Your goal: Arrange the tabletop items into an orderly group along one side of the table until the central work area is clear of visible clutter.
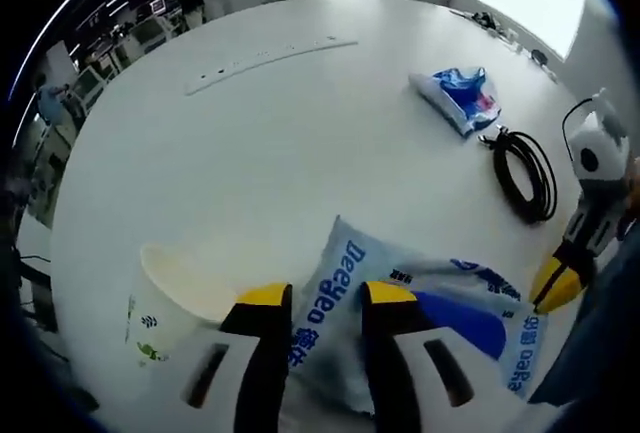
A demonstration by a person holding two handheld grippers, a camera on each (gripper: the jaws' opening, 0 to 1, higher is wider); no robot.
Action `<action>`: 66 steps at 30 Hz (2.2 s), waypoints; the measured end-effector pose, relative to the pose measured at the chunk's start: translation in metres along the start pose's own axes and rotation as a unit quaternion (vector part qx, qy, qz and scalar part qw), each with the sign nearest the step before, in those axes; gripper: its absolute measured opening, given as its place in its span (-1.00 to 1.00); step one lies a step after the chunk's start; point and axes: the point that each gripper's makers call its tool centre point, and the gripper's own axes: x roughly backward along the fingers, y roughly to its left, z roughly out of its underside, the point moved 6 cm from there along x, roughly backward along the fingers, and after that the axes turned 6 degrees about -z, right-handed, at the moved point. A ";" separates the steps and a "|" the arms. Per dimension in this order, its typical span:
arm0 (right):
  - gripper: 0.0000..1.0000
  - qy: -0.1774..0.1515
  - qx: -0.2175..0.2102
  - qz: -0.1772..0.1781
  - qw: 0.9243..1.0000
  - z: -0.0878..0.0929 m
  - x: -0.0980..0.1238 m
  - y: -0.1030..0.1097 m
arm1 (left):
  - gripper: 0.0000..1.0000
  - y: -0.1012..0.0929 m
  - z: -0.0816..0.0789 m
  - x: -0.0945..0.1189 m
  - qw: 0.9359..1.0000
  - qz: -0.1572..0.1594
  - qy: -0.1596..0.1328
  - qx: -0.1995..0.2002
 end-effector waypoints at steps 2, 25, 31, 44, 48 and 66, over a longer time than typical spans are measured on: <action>-1.00 -0.009 -0.012 -0.009 1.000 0.002 0.001 0.005 | -0.62 0.000 0.000 0.001 1.000 -0.003 0.001 0.004; -0.21 -0.031 0.121 -0.068 0.990 -0.003 0.002 0.030 | -1.00 -0.010 -0.014 0.089 0.965 0.103 -0.113 0.213; -0.42 -0.019 0.149 -0.074 0.986 0.000 -0.001 0.031 | -1.00 -0.018 -0.022 0.121 0.946 0.134 -0.166 0.243; -1.00 -0.086 0.146 -0.112 0.979 -0.027 0.039 0.045 | -1.00 -0.012 -0.036 0.162 0.901 0.159 -0.249 0.316; -1.00 -0.110 0.153 -0.112 0.976 -0.042 0.063 0.055 | -1.00 -0.005 -0.032 0.166 0.902 0.143 -0.253 0.319; -1.00 -0.133 0.253 -0.046 0.957 -0.149 0.114 0.106 | -1.00 0.001 -0.041 0.173 0.922 0.093 -0.243 0.286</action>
